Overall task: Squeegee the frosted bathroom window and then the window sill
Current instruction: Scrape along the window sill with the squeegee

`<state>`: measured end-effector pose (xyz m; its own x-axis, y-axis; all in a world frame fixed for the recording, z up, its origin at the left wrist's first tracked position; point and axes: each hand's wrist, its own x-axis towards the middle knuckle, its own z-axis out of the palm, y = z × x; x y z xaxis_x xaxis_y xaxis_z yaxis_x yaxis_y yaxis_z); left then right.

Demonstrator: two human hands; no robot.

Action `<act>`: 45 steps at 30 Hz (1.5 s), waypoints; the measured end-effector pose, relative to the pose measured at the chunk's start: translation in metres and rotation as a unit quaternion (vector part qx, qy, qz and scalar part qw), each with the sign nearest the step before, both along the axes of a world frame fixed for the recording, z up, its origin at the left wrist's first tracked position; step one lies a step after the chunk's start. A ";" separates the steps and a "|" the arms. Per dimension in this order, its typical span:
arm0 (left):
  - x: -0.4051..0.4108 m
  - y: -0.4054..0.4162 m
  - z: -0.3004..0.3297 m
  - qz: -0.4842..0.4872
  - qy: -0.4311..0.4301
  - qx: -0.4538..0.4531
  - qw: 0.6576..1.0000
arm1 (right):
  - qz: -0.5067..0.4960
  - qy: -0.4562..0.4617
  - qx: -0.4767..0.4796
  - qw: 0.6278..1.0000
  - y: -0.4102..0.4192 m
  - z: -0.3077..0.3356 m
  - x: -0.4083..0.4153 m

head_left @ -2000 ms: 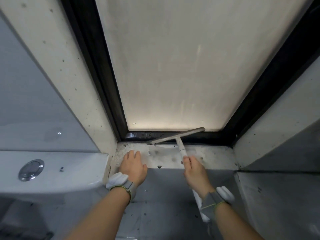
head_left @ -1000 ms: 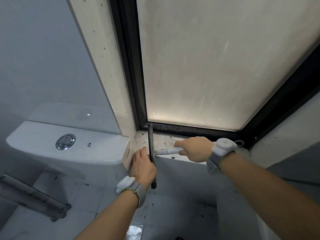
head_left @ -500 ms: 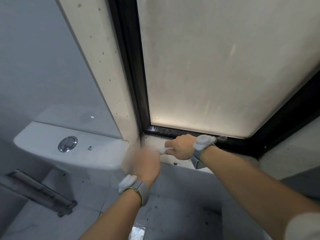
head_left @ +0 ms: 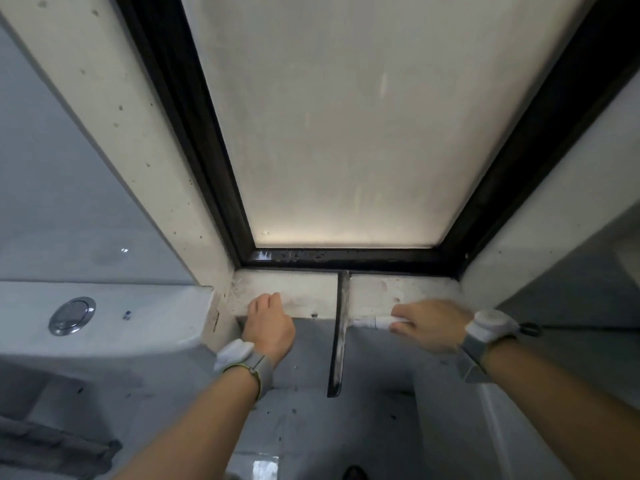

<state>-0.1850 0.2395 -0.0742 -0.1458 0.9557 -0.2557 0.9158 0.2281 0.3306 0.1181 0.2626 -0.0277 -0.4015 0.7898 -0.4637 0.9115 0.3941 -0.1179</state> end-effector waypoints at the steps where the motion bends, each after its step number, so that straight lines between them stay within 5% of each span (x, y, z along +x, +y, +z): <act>1: -0.001 0.000 0.000 -0.007 0.008 -0.002 1.000 | -0.017 -0.002 0.003 1.000 -0.007 0.001 0.009; 12: -0.004 0.002 0.003 -0.033 0.023 -0.021 0.999 | -0.006 0.012 0.126 0.992 -0.027 0.011 -0.037; 16: -0.002 0.004 0.008 -0.041 0.026 -0.042 0.998 | -0.012 0.006 0.095 0.995 -0.024 -0.002 -0.058; 20: 0.004 0.005 0.013 -0.045 0.053 -0.055 0.996 | -0.082 0.012 0.063 0.995 -0.039 -0.002 -0.024; 24: 0.016 0.006 0.009 -0.103 0.052 0.029 0.993 | -0.164 -0.003 0.064 0.984 -0.056 0.002 0.022; 30: 0.044 0.013 0.004 -0.177 0.033 0.045 0.983 | -0.325 -0.023 0.073 0.943 -0.082 0.001 0.070; 45: 0.041 0.018 -0.003 -0.175 0.070 0.018 0.982 | -0.476 0.050 0.104 0.872 -0.145 -0.010 0.002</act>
<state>-0.1439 0.2571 -0.0772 0.1609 0.9616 -0.2223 0.9732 -0.1171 0.1980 0.1201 0.1171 -0.0382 0.4527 0.8497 -0.2703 0.8259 -0.5138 -0.2319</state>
